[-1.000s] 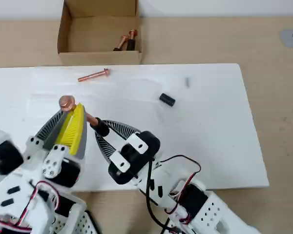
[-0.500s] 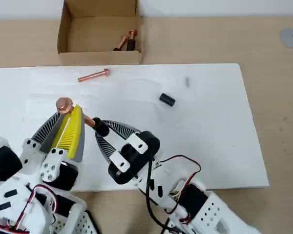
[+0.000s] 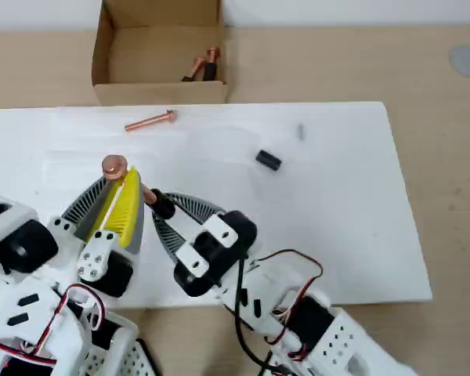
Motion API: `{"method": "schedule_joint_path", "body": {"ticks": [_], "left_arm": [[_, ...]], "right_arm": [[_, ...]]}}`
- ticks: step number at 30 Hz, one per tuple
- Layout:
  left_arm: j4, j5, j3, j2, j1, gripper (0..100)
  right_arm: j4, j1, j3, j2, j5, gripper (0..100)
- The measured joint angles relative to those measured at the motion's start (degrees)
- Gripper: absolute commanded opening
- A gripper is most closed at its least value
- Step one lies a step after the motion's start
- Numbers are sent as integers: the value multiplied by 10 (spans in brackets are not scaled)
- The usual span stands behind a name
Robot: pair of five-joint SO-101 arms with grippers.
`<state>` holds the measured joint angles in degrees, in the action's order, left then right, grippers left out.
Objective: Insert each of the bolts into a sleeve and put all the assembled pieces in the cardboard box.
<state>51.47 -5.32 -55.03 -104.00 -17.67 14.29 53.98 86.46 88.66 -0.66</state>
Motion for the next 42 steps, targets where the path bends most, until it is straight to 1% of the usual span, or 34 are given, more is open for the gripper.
{"method": "schedule_joint_path", "body": {"ticks": [4,16,20,21,24,26,28,31,38,42], "left_arm": [[0,11,-5,-1,0,12],[1,11,-6,-1,-4,12],[1,4,-6,-1,-4,24],[2,4,-6,-1,-7,47],[25,-5,-6,14,-24,116],[49,-43,5,32,-24,146],[72,-68,25,58,-24,161],[105,-78,62,105,-24,177],[197,-76,177,212,-25,209],[258,-35,253,275,-25,209]], "right_arm": [[0,0,0,0,0,10],[0,2,-20,0,0,10],[0,2,-20,0,0,10],[0,2,-20,0,0,10],[0,2,-20,0,0,10],[0,2,-20,0,0,10],[0,2,-20,0,1,10],[0,2,-20,0,1,9],[0,2,-20,0,1,9],[0,2,-20,0,1,9]]}}
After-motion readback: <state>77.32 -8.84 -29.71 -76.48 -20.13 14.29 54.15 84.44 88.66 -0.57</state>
